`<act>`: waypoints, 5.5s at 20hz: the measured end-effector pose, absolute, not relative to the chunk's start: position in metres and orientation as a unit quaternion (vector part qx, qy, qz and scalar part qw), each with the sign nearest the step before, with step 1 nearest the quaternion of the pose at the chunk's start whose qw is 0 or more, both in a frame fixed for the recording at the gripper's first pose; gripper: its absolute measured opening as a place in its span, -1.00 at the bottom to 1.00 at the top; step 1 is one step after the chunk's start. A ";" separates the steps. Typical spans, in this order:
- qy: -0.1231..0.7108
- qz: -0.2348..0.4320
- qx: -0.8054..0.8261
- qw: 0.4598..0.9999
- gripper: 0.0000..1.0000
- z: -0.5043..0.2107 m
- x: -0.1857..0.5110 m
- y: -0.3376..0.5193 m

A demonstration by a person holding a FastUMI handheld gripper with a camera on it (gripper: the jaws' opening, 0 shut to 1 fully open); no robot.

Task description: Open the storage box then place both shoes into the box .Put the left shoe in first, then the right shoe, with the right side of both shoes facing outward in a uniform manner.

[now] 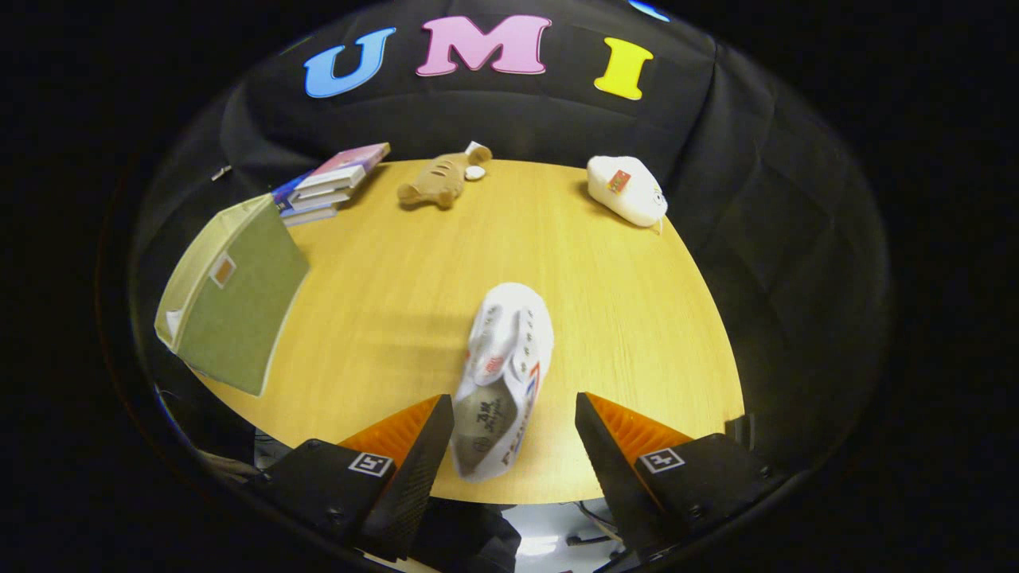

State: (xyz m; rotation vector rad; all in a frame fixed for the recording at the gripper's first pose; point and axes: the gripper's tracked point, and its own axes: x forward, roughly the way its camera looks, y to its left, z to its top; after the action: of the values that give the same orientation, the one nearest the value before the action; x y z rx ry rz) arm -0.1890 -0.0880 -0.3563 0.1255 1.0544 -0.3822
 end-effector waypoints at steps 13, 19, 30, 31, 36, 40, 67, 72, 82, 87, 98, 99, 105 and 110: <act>0.524 -0.174 0.096 0.828 0.25 -0.441 -0.147 -0.113; 0.518 -0.201 0.147 0.818 -0.89 -0.435 -0.156 -0.128; 0.450 -0.173 0.206 0.852 -0.89 -0.319 -0.091 -0.050; 0.442 -0.163 0.204 0.858 -0.89 -0.306 -0.079 -0.038; 0.415 -0.113 0.218 0.876 -0.89 -0.250 -0.021 0.036; 0.426 -0.099 0.211 0.874 -0.90 -0.233 0.009 0.092; 0.460 -0.062 0.207 0.861 0.38 -0.271 0.070 0.231; 0.451 -0.053 0.188 0.871 0.98 -0.268 0.064 0.224; 0.391 -0.019 0.173 0.904 0.99 -0.237 0.054 0.197; 0.344 -0.001 0.138 0.929 0.98 -0.212 0.050 0.161; 0.266 -0.008 0.045 0.963 0.98 -0.159 0.022 0.064; 0.262 -0.007 0.038 0.964 0.99 -0.155 0.018 0.056; 0.253 -0.007 0.014 0.967 0.98 -0.141 0.000 0.013; 0.236 -0.006 0.008 0.972 0.95 -0.129 -0.015 -0.011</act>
State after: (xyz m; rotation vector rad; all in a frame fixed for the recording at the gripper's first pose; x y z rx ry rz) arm -0.0155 -0.0114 -0.1295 0.0170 0.4759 -0.0123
